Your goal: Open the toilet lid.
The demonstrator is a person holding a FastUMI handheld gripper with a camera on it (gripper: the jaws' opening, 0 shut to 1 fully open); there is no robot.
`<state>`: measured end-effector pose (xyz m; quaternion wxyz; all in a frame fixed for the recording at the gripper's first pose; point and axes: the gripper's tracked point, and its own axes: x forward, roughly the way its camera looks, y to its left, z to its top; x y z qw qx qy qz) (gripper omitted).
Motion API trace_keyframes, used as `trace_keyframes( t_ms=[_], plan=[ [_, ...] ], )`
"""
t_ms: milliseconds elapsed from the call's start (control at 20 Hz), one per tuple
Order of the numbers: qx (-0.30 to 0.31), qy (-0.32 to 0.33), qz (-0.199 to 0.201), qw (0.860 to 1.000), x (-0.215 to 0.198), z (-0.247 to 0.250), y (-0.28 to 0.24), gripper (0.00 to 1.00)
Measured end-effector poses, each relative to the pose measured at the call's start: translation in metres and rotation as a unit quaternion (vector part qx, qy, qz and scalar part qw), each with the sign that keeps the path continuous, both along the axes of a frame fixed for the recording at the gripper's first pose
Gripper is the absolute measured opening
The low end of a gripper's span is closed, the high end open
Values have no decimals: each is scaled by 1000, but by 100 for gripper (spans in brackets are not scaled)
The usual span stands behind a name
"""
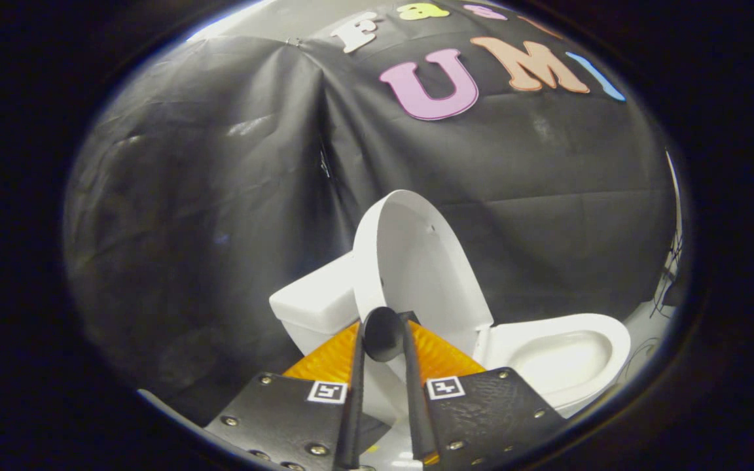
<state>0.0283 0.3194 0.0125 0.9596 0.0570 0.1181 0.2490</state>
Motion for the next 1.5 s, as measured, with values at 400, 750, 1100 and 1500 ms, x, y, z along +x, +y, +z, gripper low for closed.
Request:
trace_keyframes(
  t_ms=[400,750,1100,1500],
  plan=[
    [-10,11,-5,1000,-7,-6,-28,70],
    [-24,-18,-67,997,5,-1,-80,100],
    [-29,-34,-122,992,22,15,-150,100],
    [-46,-67,-172,982,24,44,-226,100]
  ],
)
